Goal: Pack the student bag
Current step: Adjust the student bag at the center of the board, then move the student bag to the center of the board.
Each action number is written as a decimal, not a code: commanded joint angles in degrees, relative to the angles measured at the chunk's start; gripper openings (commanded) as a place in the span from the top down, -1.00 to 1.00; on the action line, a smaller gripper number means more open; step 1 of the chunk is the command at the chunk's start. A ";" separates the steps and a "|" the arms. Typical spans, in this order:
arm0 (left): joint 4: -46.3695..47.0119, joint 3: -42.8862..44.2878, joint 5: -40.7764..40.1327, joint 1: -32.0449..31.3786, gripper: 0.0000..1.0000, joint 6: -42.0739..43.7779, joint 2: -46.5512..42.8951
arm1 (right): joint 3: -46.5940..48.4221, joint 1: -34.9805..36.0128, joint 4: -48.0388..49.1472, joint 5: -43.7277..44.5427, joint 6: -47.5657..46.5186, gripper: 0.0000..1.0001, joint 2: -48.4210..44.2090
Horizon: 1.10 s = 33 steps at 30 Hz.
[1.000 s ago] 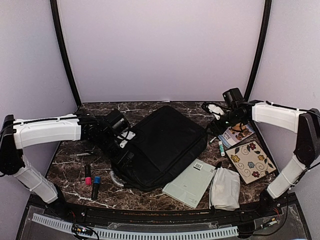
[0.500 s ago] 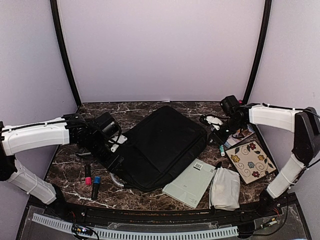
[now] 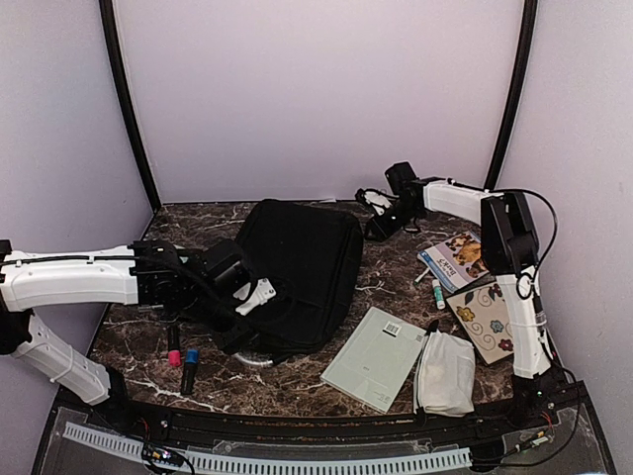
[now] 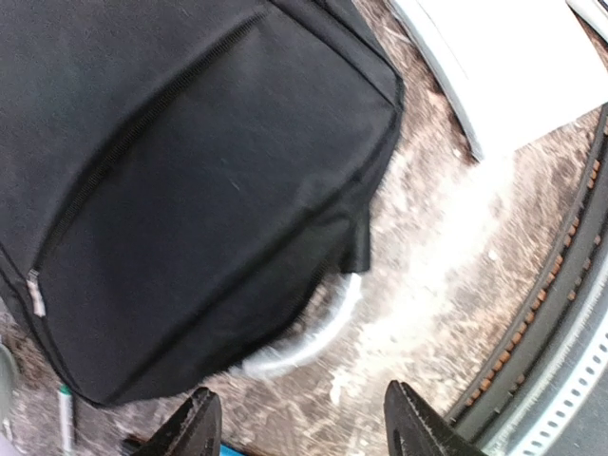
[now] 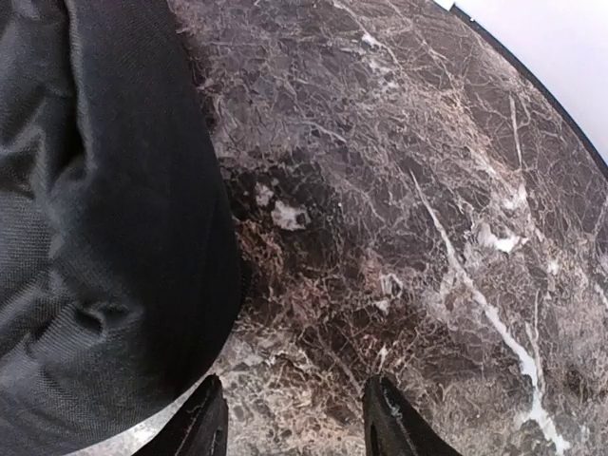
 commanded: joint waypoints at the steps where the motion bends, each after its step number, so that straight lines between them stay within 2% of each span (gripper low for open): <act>1: 4.72 0.09 -5.37 -0.69 -0.23 3.96 -0.26 | 0.22 -0.38 -2.60 -1.42 3.24 -0.01 -5.74; 5: 9.73 -0.36 -5.60 -1.10 -0.21 6.28 -0.15 | -15.16 -0.40 -1.10 -6.94 1.82 -0.08 -20.21; 9: 16.68 1.46 -1.33 -1.49 -0.22 5.05 1.93 | -28.46 -0.48 -0.75 -6.69 0.06 -0.12 -32.98; 15: 22.54 2.37 2.74 -1.67 -0.23 6.37 7.56 | -42.61 -0.46 -4.74 -8.13 -6.80 -0.10 -47.31; 20: 26.75 4.65 8.20 -2.82 -0.23 5.40 13.15 | -51.30 -0.39 -10.00 -10.37 -12.04 -0.08 -55.70; 23: 28.22 6.17 8.37 -4.33 -0.23 5.21 16.69 | -55.15 -0.22 -12.31 -10.40 -14.86 -0.08 -59.81; 28: 26.02 7.94 5.34 -5.37 -0.22 8.00 18.51 | -59.52 0.16 -15.44 -11.06 -18.53 -0.08 -64.09; 33: 18.26 8.79 -1.71 -5.54 -0.26 13.97 18.96 | -62.83 0.66 -9.53 -9.02 -15.83 -0.08 -63.19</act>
